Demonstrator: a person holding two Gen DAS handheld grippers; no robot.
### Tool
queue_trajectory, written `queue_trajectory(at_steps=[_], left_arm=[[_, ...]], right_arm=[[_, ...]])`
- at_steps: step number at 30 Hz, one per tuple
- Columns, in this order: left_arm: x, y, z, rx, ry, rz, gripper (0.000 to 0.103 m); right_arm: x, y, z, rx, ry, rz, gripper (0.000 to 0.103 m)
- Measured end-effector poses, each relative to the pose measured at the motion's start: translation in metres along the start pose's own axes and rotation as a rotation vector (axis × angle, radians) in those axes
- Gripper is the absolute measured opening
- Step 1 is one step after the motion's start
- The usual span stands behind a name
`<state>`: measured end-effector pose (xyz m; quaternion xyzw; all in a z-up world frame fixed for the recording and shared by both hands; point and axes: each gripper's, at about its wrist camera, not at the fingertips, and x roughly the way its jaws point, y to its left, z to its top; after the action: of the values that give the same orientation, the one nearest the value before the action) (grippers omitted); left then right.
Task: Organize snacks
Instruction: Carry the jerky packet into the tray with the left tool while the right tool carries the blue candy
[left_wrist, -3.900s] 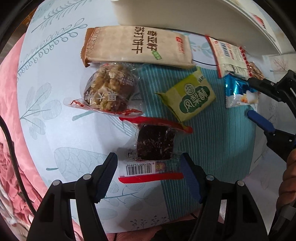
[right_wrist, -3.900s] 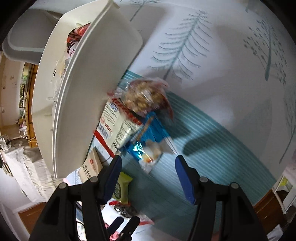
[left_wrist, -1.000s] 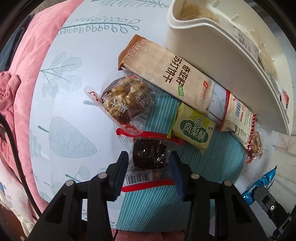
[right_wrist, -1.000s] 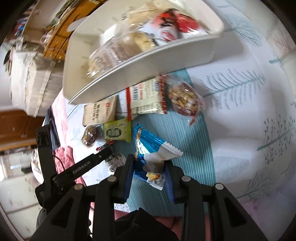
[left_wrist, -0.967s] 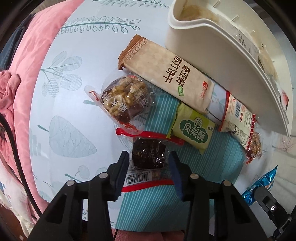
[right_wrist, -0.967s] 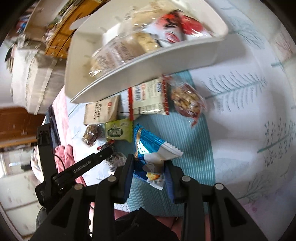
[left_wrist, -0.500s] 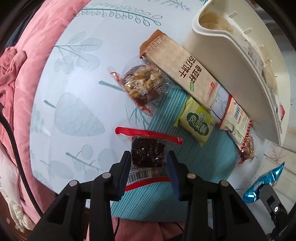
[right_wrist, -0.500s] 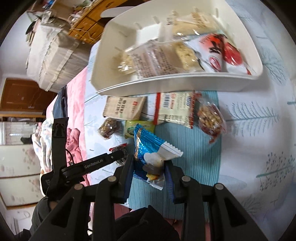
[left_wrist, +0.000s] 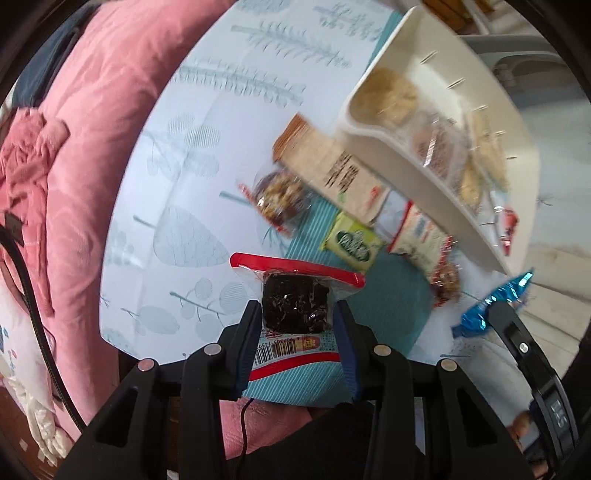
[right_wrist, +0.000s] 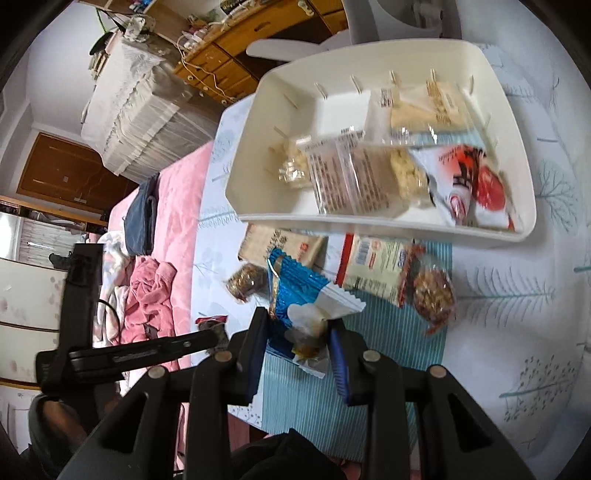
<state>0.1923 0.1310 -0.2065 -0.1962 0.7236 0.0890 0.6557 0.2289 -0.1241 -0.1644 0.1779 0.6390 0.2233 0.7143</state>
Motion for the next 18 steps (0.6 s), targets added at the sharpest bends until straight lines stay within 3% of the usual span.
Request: queue_trajectory(at_steps=[9, 18], left_arm=[[-0.048, -0.044, 0.037, 0.083, -0.134, -0.027, 0.038], [-0.066, -0.082, 0.074, 0.138, -0.213, -0.036, 0.038]], right_arm=[[-0.016, -0.009, 0.02, 0.021, -0.092, 0.001, 0.032], [-0.027, -0.024, 0.038, 0.067, -0.165, -0.023, 0.032]])
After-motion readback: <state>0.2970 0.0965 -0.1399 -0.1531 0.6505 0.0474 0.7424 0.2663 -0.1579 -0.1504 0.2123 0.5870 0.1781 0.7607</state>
